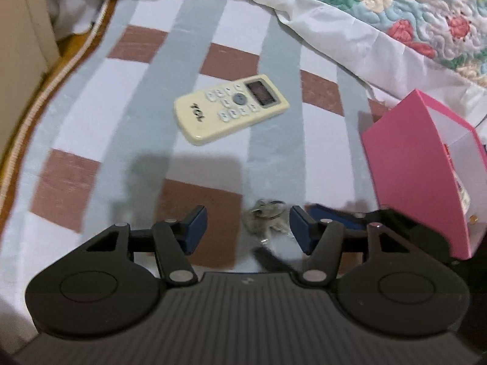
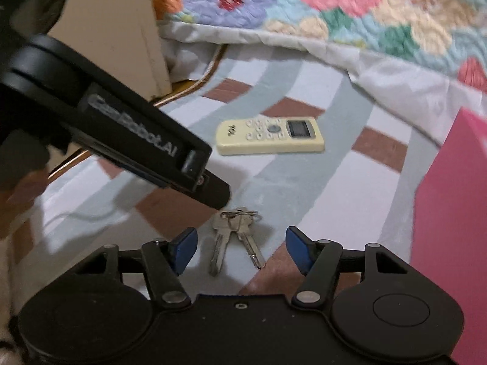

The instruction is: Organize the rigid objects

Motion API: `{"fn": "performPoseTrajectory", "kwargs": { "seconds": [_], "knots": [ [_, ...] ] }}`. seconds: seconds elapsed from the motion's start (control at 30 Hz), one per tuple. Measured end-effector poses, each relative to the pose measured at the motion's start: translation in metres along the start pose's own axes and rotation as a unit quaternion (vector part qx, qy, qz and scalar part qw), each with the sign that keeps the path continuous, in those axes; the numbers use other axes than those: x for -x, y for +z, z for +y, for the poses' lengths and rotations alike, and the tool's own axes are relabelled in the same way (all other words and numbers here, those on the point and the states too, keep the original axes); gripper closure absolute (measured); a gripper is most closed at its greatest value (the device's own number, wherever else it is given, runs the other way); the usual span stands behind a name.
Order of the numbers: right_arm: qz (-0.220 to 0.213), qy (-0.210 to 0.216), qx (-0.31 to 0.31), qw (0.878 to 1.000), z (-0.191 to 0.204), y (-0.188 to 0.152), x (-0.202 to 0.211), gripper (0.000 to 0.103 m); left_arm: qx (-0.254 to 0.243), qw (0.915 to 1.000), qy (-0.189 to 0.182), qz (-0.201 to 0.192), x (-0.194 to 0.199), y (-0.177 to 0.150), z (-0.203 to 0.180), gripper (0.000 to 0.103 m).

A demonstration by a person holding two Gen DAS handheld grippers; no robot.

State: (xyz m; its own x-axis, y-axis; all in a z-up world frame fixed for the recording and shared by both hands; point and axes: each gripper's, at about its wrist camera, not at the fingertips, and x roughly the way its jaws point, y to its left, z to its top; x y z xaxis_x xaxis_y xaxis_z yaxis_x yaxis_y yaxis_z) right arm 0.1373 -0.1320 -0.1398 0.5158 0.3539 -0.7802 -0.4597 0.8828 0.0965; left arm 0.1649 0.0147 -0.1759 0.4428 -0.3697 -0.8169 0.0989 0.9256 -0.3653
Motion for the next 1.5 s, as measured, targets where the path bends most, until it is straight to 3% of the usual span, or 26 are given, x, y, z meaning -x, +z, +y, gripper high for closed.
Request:
{"fn": "performPoseTrajectory", "kwargs": {
  "seconds": [0.1, 0.17, 0.23, 0.3, 0.33, 0.4, 0.7, 0.73, 0.8, 0.83, 0.87, 0.97, 1.1, 1.2, 1.23, 1.27, 1.43, 1.5],
  "knots": [
    [-0.016, -0.006, 0.011, 1.0, 0.008, -0.003, -0.006, 0.038, 0.003, 1.0, 0.002, -0.005, -0.01, -0.001, -0.002, 0.047],
    [-0.021, -0.02, 0.032, 0.999, 0.016, -0.004, -0.007, 0.055, 0.008, 0.9999, -0.007, 0.002, -0.019, -0.002, -0.002, 0.05],
    [-0.023, -0.022, 0.022, 0.999, 0.017, -0.003, -0.005, 0.064, 0.008, 0.9999, -0.006, 0.006, -0.025, -0.002, -0.002, 0.055],
    [-0.026, -0.03, 0.008, 0.999, 0.013, -0.004, -0.002, 0.077, -0.004, 0.9999, -0.015, 0.001, -0.024, -0.003, -0.003, 0.066],
    [-0.029, -0.024, -0.007, 0.999, 0.009, -0.005, 0.001, 0.081, -0.006, 0.9994, -0.033, 0.002, -0.024, -0.003, -0.003, 0.082],
    [-0.031, -0.016, -0.035, 0.999, 0.001, -0.008, 0.005, 0.088, -0.014, 0.9992, -0.038, 0.004, -0.023, -0.003, -0.006, 0.082],
    [-0.044, -0.017, -0.036, 0.998, 0.005, -0.015, 0.028, 0.091, -0.05, 0.9965, -0.063, -0.022, -0.006, -0.011, -0.021, 0.083],
    [-0.051, -0.017, -0.036, 0.998, 0.007, -0.015, 0.035, 0.099, -0.052, 0.9961, -0.066, -0.028, 0.0, -0.013, -0.023, 0.083],
    [-0.061, -0.013, -0.044, 0.997, 0.007, -0.014, 0.046, 0.1, -0.054, 0.9955, -0.069, -0.034, 0.008, -0.016, -0.028, 0.083],
    [-0.067, -0.013, -0.049, 0.996, 0.006, -0.014, 0.05, 0.1, -0.053, 0.9952, -0.074, -0.036, 0.01, -0.017, -0.029, 0.087],
    [-0.065, -0.011, -0.053, 0.996, 0.005, -0.014, 0.052, 0.102, -0.052, 0.9947, -0.078, -0.041, 0.013, -0.018, -0.03, 0.103],
    [-0.069, -0.026, -0.057, 0.996, 0.005, -0.018, 0.057, 0.099, -0.055, 0.9939, -0.078, -0.055, 0.023, -0.018, -0.03, 0.103],
    [-0.079, -0.03, -0.069, 0.994, 0.0, -0.02, 0.065, 0.081, -0.049, 0.9945, -0.073, -0.057, 0.026, -0.017, -0.026, 0.103],
    [-0.062, -0.051, -0.046, 0.996, 0.002, -0.018, 0.059, 0.062, -0.049, 0.9957, -0.066, -0.043, 0.018, -0.017, -0.025, 0.103],
    [-0.05, -0.054, -0.048, 0.996, 0.001, -0.016, 0.054, 0.046, -0.043, 0.9962, -0.068, -0.032, 0.014, -0.016, -0.024, 0.103],
    [-0.045, -0.059, -0.053, 0.996, 0.001, -0.015, 0.051, 0.037, -0.036, 0.9967, -0.069, -0.023, 0.009, -0.016, -0.022, 0.101],
    [-0.003, -0.082, -0.076, 0.994, -0.003, -0.006, 0.015, 0.033, -0.014, 0.9991, -0.035, -0.019, -0.01, -0.016, -0.014, 0.101],
    [-0.02, -0.087, -0.039, 0.995, 0.005, -0.004, 0.009, 0.037, 0.013, 0.9989, -0.038, -0.023, -0.011, -0.013, -0.006, 0.101]
  ]
}}
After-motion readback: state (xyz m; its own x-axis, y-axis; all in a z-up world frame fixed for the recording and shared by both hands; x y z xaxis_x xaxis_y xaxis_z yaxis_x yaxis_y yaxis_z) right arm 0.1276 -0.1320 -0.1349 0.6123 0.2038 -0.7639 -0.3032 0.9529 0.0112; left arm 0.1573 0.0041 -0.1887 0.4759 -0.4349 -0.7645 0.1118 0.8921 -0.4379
